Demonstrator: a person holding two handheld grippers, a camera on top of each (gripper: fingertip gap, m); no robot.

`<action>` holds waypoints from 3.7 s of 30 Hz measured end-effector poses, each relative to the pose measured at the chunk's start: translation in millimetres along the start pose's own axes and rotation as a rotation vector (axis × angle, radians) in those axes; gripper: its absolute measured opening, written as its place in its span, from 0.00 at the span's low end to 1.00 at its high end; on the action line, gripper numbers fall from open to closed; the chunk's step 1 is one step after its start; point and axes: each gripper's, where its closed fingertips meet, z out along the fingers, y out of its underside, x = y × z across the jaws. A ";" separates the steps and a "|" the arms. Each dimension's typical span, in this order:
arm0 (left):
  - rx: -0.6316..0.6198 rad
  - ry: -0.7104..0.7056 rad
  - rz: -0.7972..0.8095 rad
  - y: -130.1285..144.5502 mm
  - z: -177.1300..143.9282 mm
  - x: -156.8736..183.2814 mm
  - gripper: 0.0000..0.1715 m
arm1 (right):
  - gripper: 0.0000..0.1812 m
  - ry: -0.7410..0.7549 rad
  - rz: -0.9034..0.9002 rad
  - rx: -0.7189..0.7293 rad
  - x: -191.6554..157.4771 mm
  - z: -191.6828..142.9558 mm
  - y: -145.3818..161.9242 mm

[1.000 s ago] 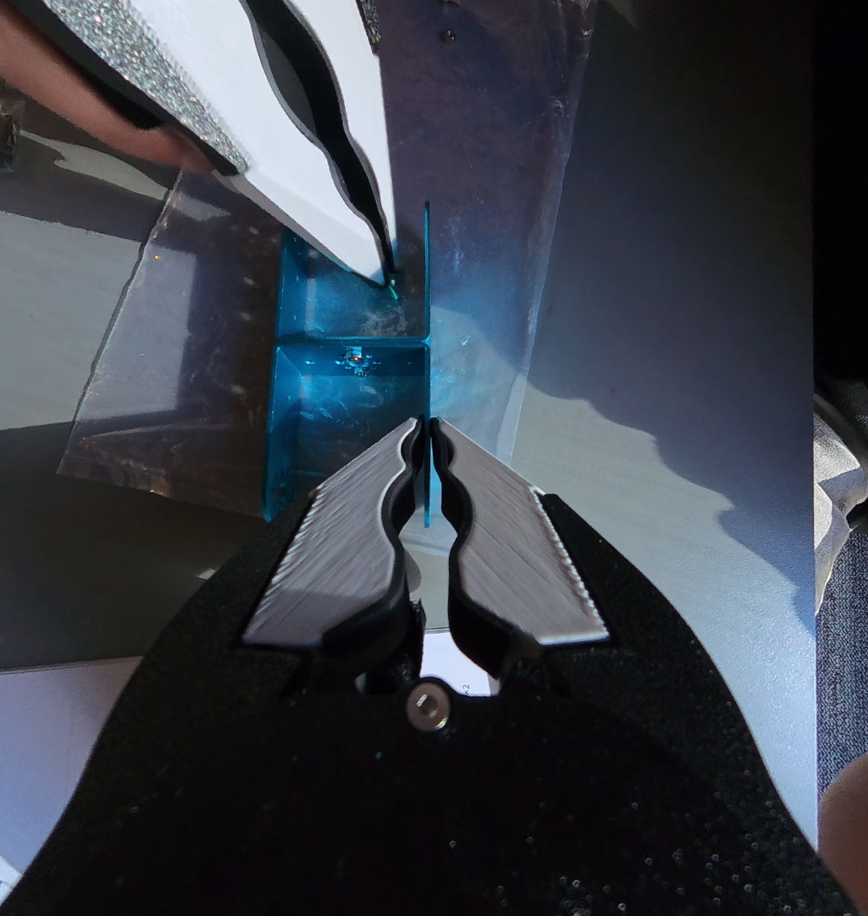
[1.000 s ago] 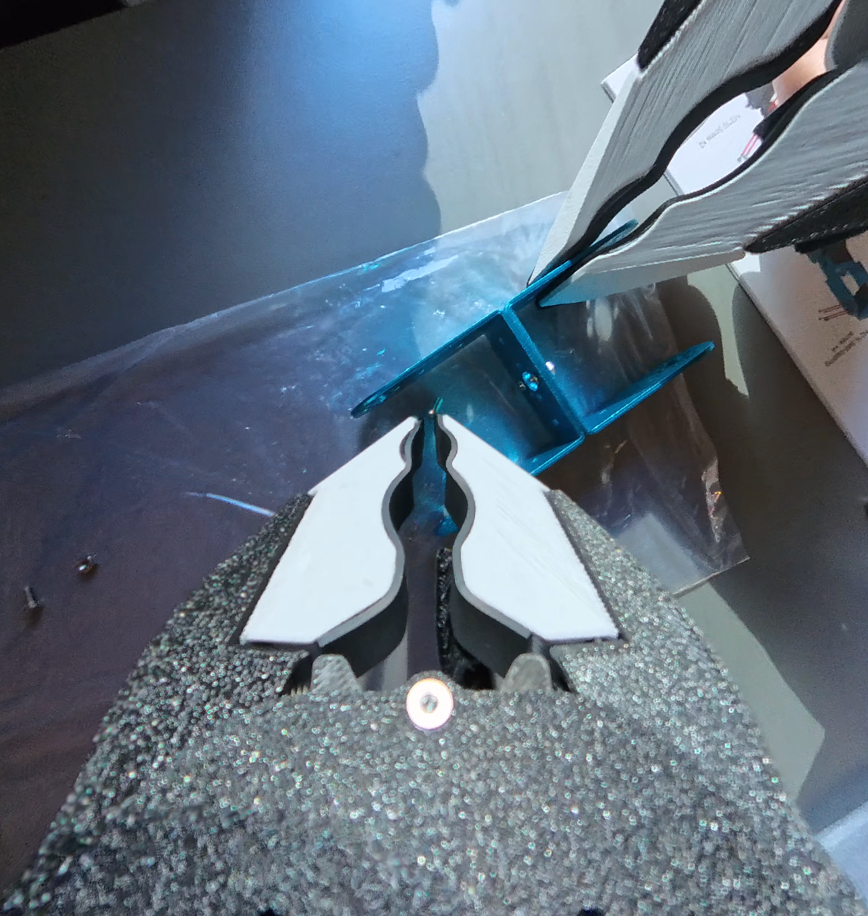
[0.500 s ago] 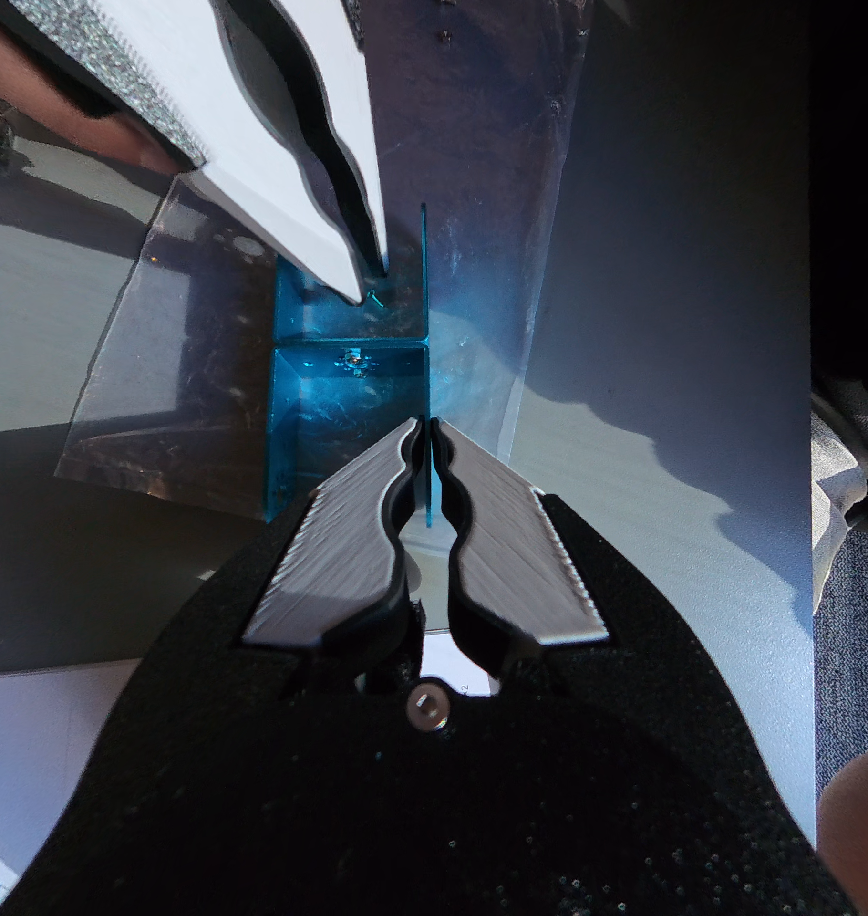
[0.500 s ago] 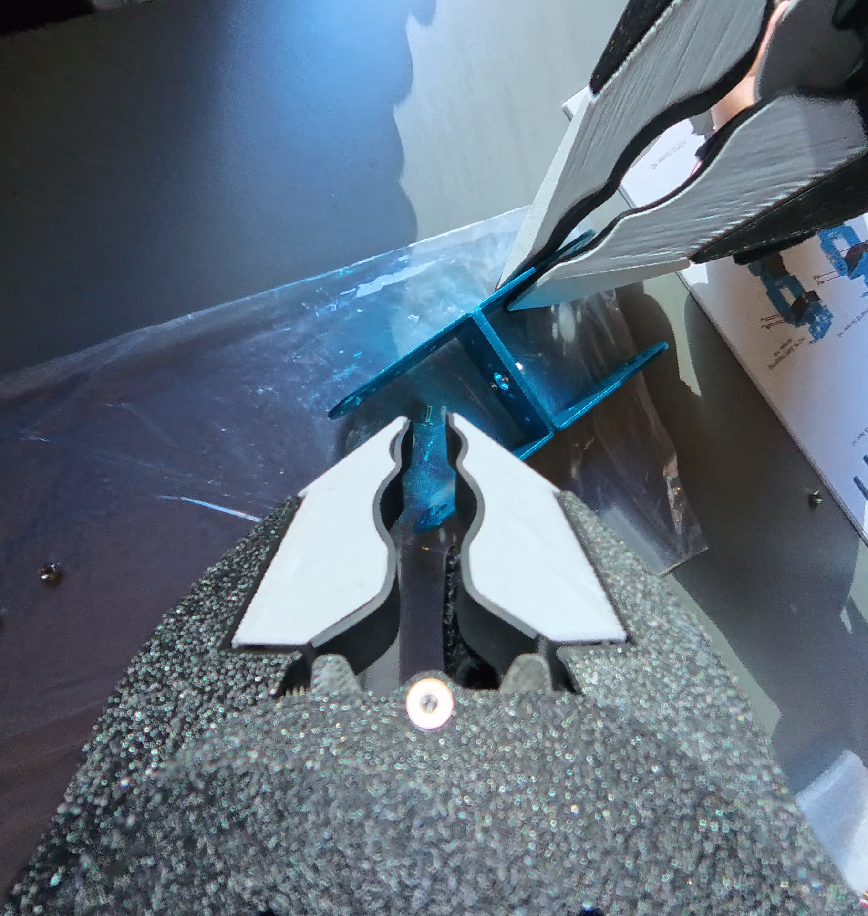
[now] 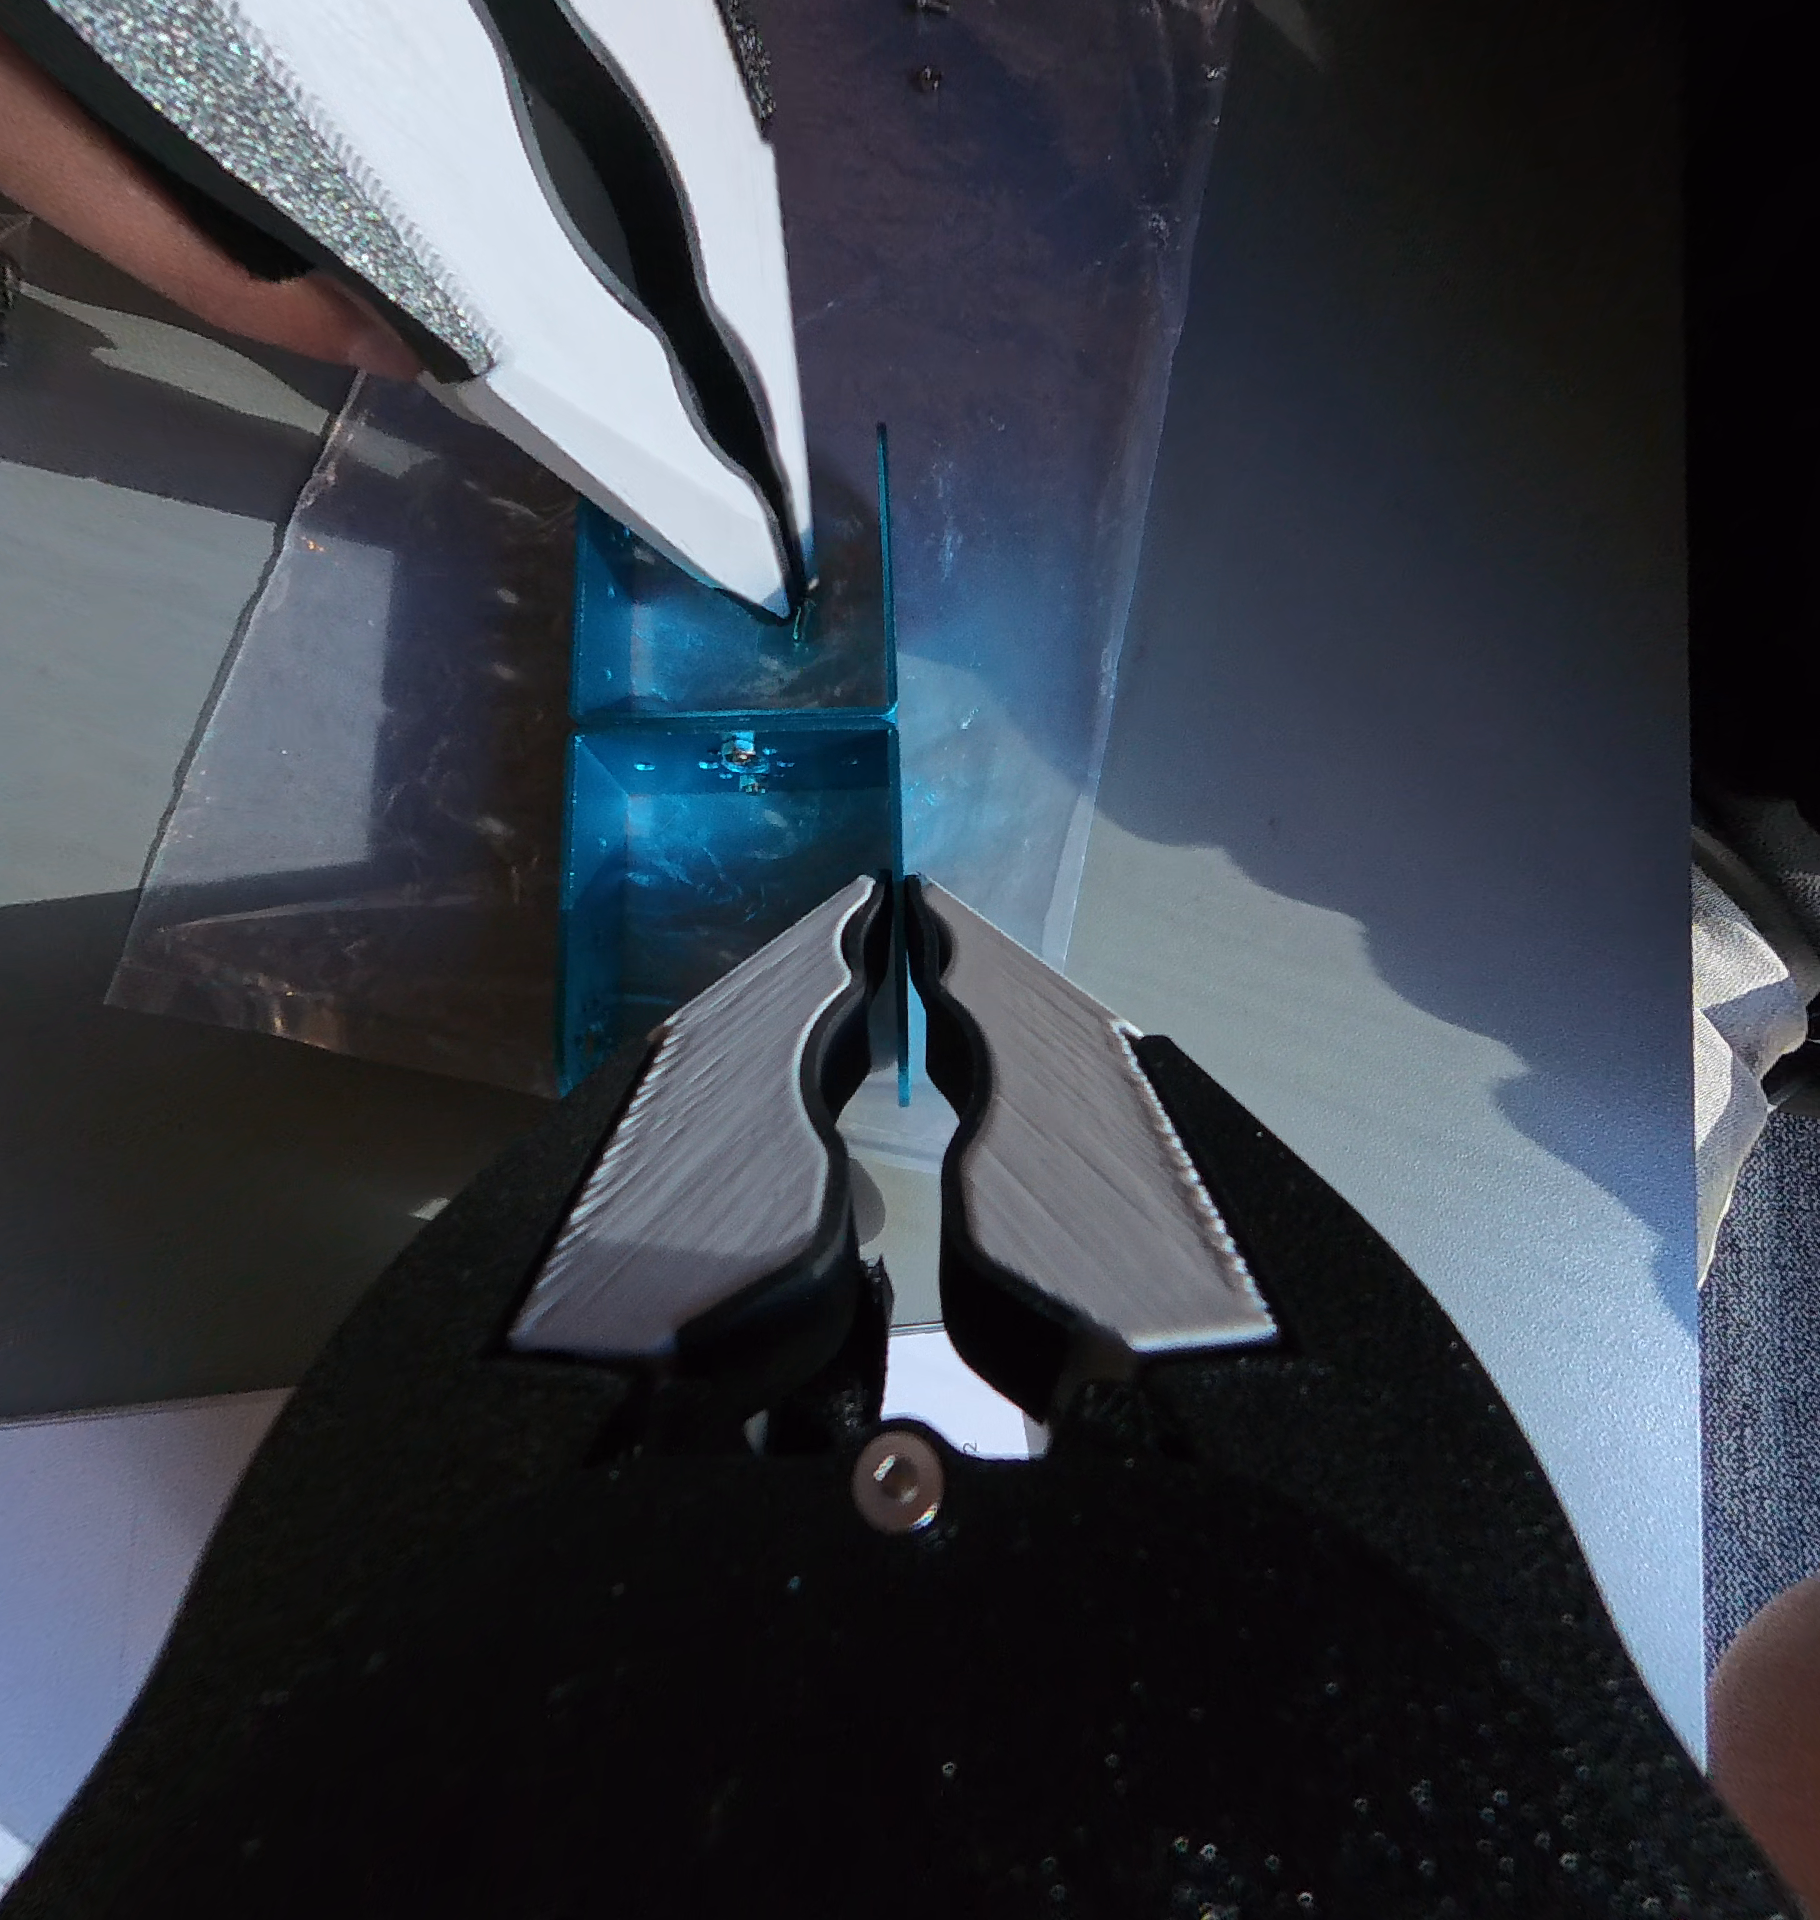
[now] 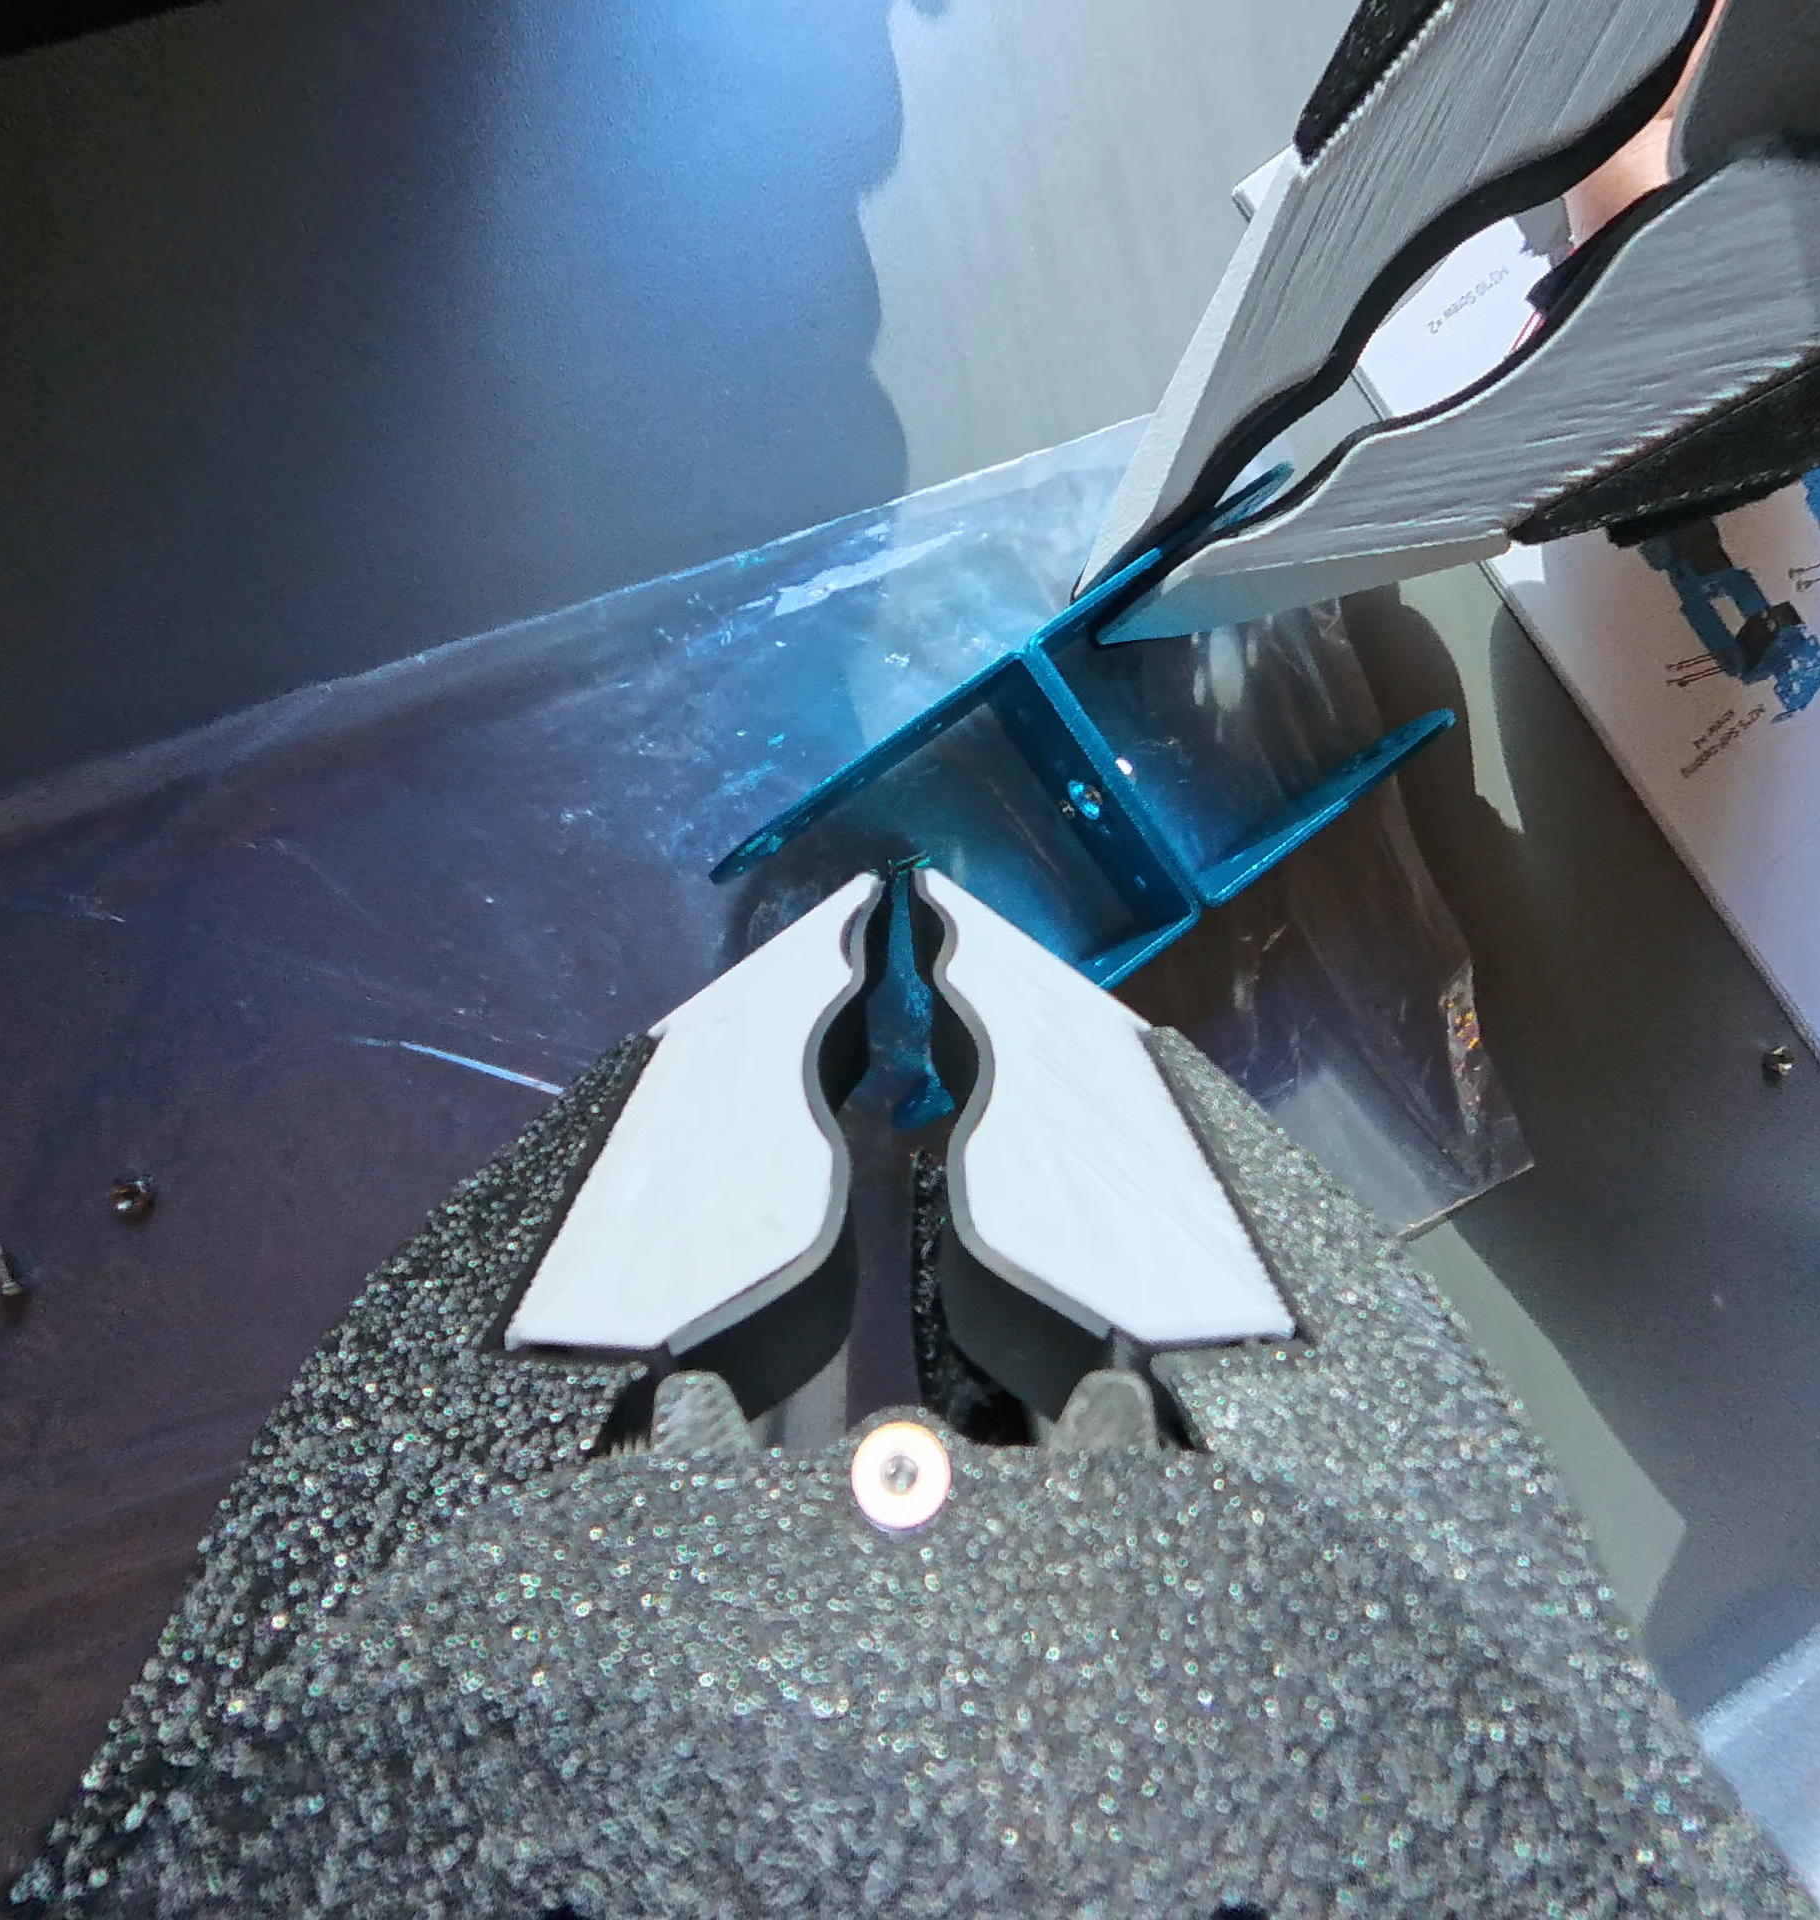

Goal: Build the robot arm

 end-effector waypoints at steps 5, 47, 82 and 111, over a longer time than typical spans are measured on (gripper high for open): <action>0.000 0.000 -0.001 0.0 0.1 0.0 0.00 | 0.04 -0.004 0.010 -0.004 -1.0 -3.4 -1.0; 0.012 0.027 0.007 -0.6 0.9 3.5 0.00 | 0.00 0.086 -0.128 0.071 19.3 2.7 -21.5; -0.024 0.018 0.006 9.5 -10.5 6.6 0.00 | 0.07 0.044 -0.050 0.059 18.9 12.0 -22.4; -0.035 0.021 -0.013 18.6 -17.9 14.0 0.00 | 0.06 -0.099 0.006 0.030 9.2 10.3 -14.6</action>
